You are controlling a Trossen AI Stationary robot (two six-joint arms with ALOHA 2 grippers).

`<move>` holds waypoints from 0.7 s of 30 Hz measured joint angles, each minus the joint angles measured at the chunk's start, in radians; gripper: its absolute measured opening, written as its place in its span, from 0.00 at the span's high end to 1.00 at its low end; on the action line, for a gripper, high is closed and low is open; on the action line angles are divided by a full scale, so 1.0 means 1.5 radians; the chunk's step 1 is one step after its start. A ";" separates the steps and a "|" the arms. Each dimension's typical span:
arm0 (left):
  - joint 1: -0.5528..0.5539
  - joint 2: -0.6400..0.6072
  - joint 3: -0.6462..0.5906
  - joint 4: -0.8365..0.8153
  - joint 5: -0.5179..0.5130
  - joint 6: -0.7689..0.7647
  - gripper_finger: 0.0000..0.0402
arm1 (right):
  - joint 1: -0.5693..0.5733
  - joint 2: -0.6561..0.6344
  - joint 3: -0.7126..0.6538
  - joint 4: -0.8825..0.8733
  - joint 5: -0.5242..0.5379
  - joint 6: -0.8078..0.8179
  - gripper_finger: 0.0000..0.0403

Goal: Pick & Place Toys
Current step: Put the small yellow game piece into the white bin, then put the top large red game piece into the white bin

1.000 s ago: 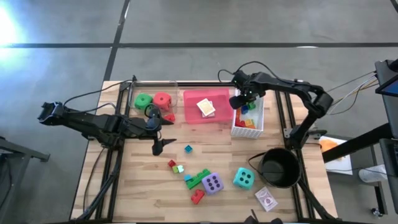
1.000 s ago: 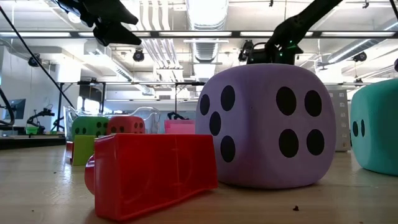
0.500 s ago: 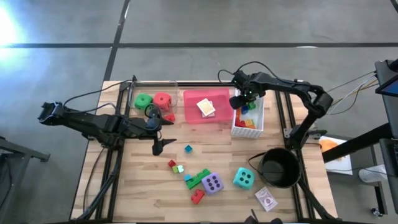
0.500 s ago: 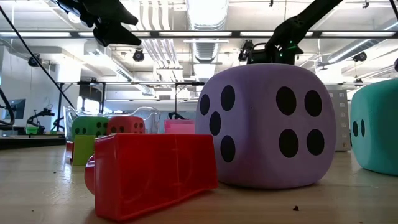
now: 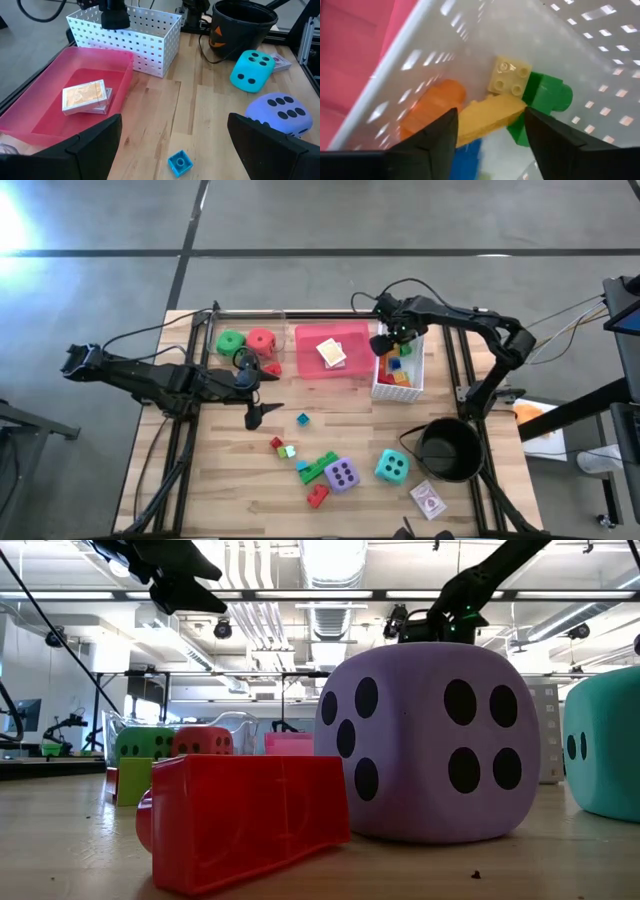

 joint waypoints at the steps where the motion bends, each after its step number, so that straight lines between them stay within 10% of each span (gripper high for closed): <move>1: 0.000 0.000 0.000 0.000 0.000 0.000 0.09 | 0.000 0.000 0.000 -0.001 0.001 -0.001 0.43; 21: 0.000 0.001 0.000 -0.007 0.000 0.003 0.09 | 0.002 -0.022 0.000 -0.027 0.000 -0.006 0.28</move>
